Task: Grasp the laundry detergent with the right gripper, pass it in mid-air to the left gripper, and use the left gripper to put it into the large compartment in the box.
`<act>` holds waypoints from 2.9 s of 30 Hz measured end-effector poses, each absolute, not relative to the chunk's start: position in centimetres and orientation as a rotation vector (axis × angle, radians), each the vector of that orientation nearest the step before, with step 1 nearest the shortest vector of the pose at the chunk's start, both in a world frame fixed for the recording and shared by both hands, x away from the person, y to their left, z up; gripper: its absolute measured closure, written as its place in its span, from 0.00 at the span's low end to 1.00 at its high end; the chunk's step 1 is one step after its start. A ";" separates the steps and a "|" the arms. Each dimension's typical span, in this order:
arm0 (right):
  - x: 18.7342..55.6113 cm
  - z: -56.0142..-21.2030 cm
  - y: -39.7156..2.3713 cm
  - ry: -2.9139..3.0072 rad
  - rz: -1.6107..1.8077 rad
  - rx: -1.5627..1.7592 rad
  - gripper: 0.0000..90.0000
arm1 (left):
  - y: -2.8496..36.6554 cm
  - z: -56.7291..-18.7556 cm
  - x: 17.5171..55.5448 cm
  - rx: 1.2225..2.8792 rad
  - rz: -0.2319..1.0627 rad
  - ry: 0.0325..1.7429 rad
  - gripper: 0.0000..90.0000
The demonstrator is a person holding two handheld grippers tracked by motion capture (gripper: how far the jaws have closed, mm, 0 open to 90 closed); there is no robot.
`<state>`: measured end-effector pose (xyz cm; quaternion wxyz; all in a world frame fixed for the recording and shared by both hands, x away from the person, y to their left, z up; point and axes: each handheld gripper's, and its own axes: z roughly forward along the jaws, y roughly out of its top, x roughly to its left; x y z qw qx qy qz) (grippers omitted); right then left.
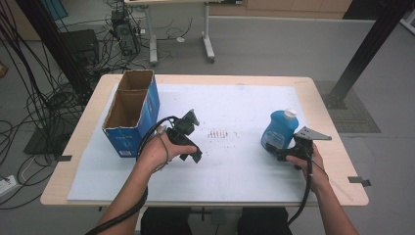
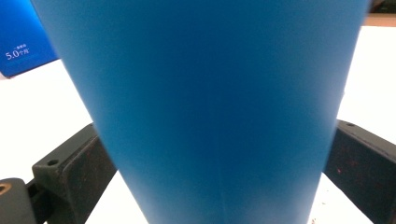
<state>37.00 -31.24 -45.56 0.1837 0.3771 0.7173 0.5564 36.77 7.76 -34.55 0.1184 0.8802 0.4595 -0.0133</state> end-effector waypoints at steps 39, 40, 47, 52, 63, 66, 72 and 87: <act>37.0 -44.6 -31.1 1.952 1.609 1.010 0.32 | 8.0 -34.5 36.6 2.573 -0.039 1.346 0.14; 37.0 -44.6 -31.1 1.951 1.609 1.010 0.33 | 7.9 -34.6 36.6 2.572 -0.041 1.347 0.14; 37.0 -44.6 -31.2 1.945 1.603 1.004 0.40 | 7.9 -34.5 36.5 2.575 -0.040 1.343 0.14; 36.9 -44.6 -31.1 1.950 1.601 0.999 0.44 | 7.9 -34.5 36.5 2.570 -0.038 1.345 0.14; 36.9 -44.3 -31.0 1.971 1.551 0.959 0.47 | 7.7 -34.5 36.6 2.578 -0.040 1.334 0.14; 36.9 -44.2 -31.1 1.976 1.549 0.958 0.47 | 7.7 -34.5 36.6 2.575 -0.039 1.335 0.14; 36.9 -44.2 -31.0 1.977 1.547 0.959 0.47 | 7.7 -34.4 36.6 2.575 -0.034 1.337 0.14; 36.8 -44.3 -31.0 1.962 1.552 0.962 0.47 | 7.8 -34.5 36.6 2.573 -0.036 1.341 0.14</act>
